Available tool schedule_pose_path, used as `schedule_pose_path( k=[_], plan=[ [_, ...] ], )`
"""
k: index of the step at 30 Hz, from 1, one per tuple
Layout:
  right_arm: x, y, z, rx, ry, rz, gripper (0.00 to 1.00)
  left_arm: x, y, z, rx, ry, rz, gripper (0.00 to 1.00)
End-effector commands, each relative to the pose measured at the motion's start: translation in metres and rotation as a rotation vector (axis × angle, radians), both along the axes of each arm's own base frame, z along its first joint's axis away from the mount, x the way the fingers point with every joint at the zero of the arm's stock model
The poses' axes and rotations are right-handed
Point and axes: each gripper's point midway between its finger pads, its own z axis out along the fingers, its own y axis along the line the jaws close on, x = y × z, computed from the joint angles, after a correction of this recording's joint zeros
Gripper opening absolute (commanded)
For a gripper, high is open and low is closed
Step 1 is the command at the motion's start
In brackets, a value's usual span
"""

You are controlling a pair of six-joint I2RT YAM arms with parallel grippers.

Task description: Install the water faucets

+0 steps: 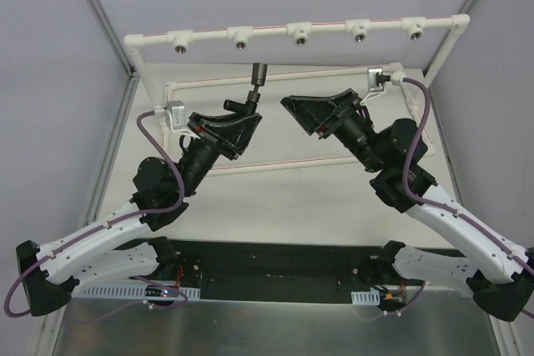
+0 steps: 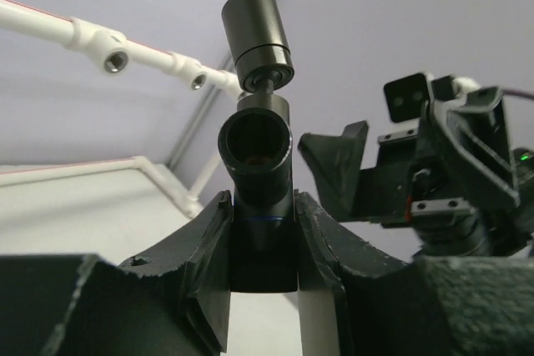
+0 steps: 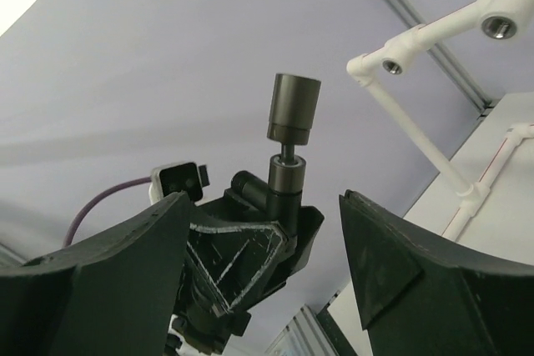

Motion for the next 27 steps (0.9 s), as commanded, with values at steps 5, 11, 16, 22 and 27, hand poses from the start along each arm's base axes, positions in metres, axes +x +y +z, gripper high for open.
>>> schedule_pose_path(
  k=[5, 11, 16, 22, 27],
  plan=[
    [-0.038, 0.001, 0.036, 0.03, -0.172, 0.149, 0.77, -0.04, 0.001, 0.061, -0.371, 0.082, -0.309, 0.0],
    [-0.042, 0.001, 0.037, 0.033, -0.177, 0.165, 0.76, -0.053, -0.016, 0.063, -0.35, 0.107, -0.428, 0.0],
    [-0.042, 0.001, 0.035, 0.031, -0.176, 0.16, 0.74, -0.064, -0.025, 0.066, -0.326, 0.097, -0.507, 0.0],
    [-0.042, 0.0, 0.035, 0.034, -0.173, 0.16, 0.68, -0.07, -0.026, 0.071, -0.325, 0.078, -0.542, 0.0],
    [-0.042, -0.004, 0.036, 0.041, -0.175, 0.145, 0.64, -0.073, -0.027, 0.072, -0.32, 0.072, -0.558, 0.0]
  ],
)
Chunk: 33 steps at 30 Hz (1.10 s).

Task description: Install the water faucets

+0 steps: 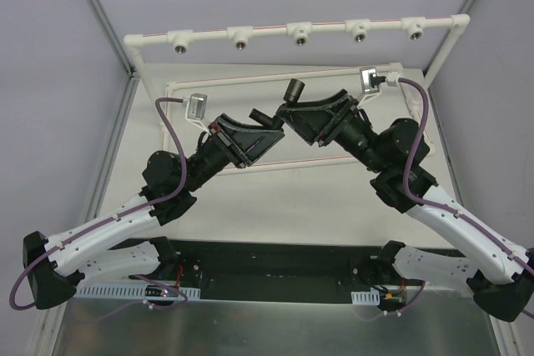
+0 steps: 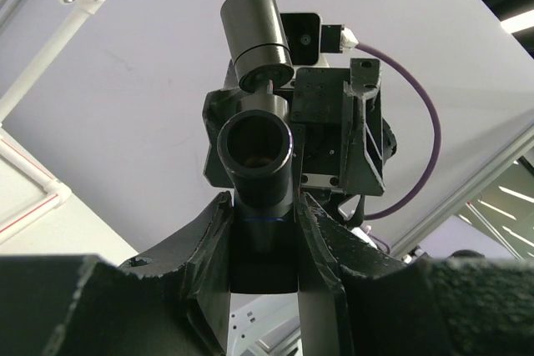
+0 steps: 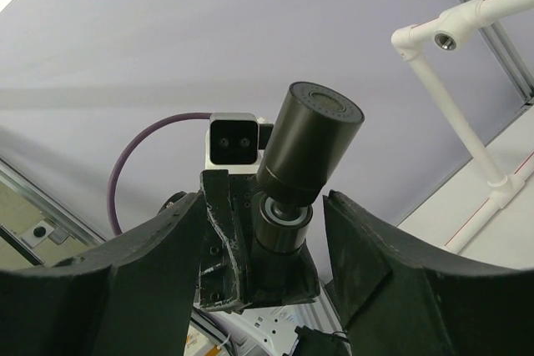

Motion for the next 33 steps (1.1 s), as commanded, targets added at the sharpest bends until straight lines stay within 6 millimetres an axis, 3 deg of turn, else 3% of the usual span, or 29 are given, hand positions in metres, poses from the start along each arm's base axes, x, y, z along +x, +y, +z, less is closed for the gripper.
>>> schedule_pose_path(
  k=[1, 22, 33],
  plan=[
    [-0.0142, -0.0172, 0.0346, 0.09, -0.087, -0.004, 0.63, -0.0233, 0.019, 0.0549, -0.142, -0.115, -0.049, 0.0],
    [-0.015, -0.0175, 0.0341, 0.097, -0.077, 0.002, 0.43, -0.0244, 0.0166, 0.0534, -0.145, -0.114, -0.065, 0.0],
    [-0.0146, -0.0176, 0.0329, 0.095, -0.075, 0.001, 0.03, -0.0192, 0.0167, 0.0456, -0.095, -0.129, -0.018, 0.0]
  ],
)
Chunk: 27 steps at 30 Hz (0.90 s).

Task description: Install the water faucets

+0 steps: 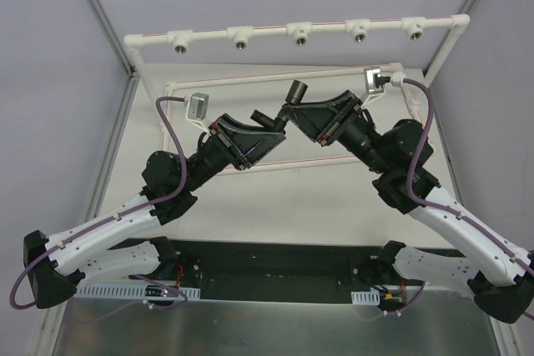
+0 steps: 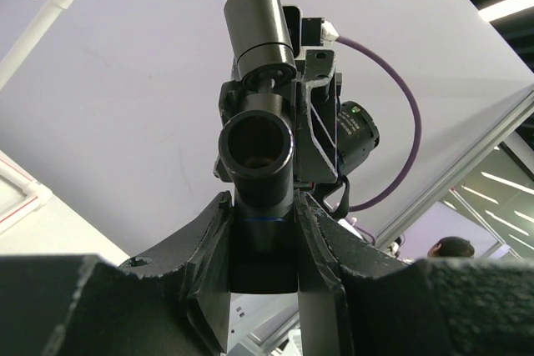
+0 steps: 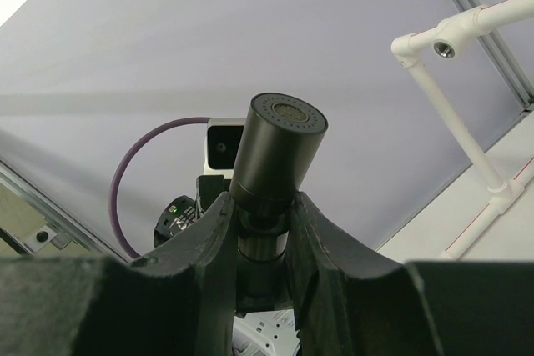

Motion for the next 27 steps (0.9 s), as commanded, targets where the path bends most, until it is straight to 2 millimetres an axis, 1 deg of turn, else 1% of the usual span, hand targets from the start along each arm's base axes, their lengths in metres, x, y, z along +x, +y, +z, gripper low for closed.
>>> schedule_pose_path(
  k=[1, 4, 6, 8, 14, 17, 23, 27],
  plan=[
    [-0.012, -0.012, 0.028, 0.079, -0.071, 0.009, 0.01, -0.01, 0.019, 0.037, -0.056, -0.114, 0.046, 0.0],
    [-0.013, -0.012, 0.028, 0.069, -0.07, 0.007, 0.0, -0.006, 0.021, 0.031, 0.046, -0.159, 0.104, 0.0],
    [-0.011, -0.013, 0.027, 0.066, -0.065, 0.0, 0.0, 0.0, 0.022, 0.023, 0.126, -0.189, 0.157, 0.0],
    [-0.009, -0.012, 0.026, 0.059, -0.06, -0.006, 0.0, 0.004, 0.025, 0.022, 0.17, -0.206, 0.197, 0.0],
    [-0.008, -0.012, 0.026, 0.05, -0.052, -0.016, 0.0, 0.013, 0.022, 0.015, 0.315, -0.298, 0.256, 0.0],
    [-0.007, -0.013, 0.028, 0.051, -0.054, -0.021, 0.0, 0.016, 0.02, 0.013, 0.374, -0.361, 0.279, 0.0],
    [-0.003, -0.012, 0.027, 0.058, -0.03, -0.031, 0.0, 0.014, 0.01, 0.015, 0.439, -0.493, 0.259, 0.0],
    [-0.003, -0.012, 0.028, 0.063, -0.025, -0.028, 0.0, 0.017, 0.011, 0.011, 0.499, -0.604, 0.3, 0.0]
  ],
)
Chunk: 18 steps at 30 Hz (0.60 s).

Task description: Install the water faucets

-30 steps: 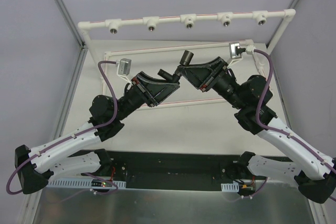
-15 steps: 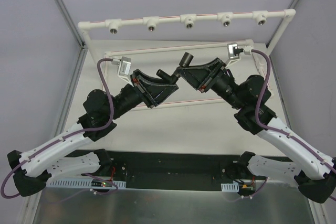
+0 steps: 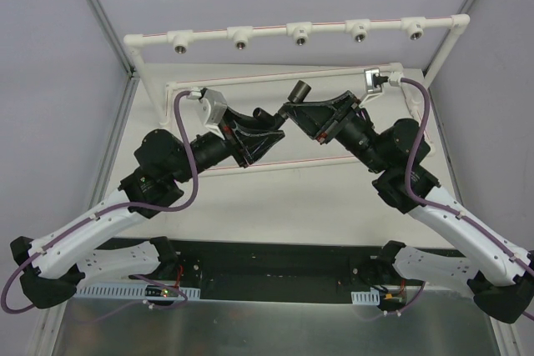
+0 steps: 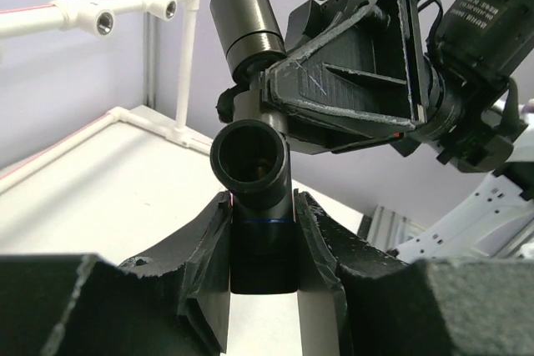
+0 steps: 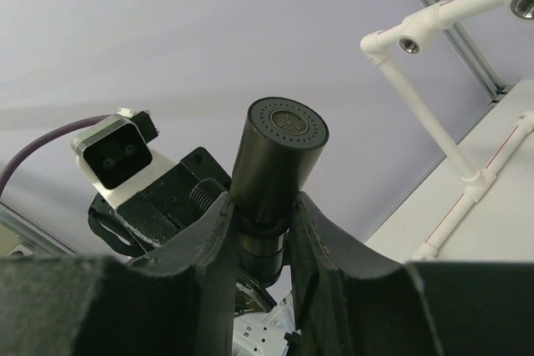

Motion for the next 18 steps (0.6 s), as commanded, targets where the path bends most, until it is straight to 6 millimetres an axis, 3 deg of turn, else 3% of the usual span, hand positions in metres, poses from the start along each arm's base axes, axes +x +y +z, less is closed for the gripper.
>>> schedule_pose_path(
  k=[1, 7, 18],
  plan=[
    [-0.015, -0.011, 0.039, 0.09, -0.068, 0.023, 0.0, -0.002, 0.008, 0.025, 0.047, -0.229, 0.024, 0.0],
    [-0.013, -0.008, 0.037, 0.088, -0.059, 0.025, 0.0, 0.01, 0.011, 0.02, 0.098, -0.285, 0.092, 0.0],
    [-0.006, -0.007, 0.038, 0.112, -0.032, 0.007, 0.0, 0.033, 0.014, 0.002, 0.328, -0.582, 0.199, 0.0]
  ],
)
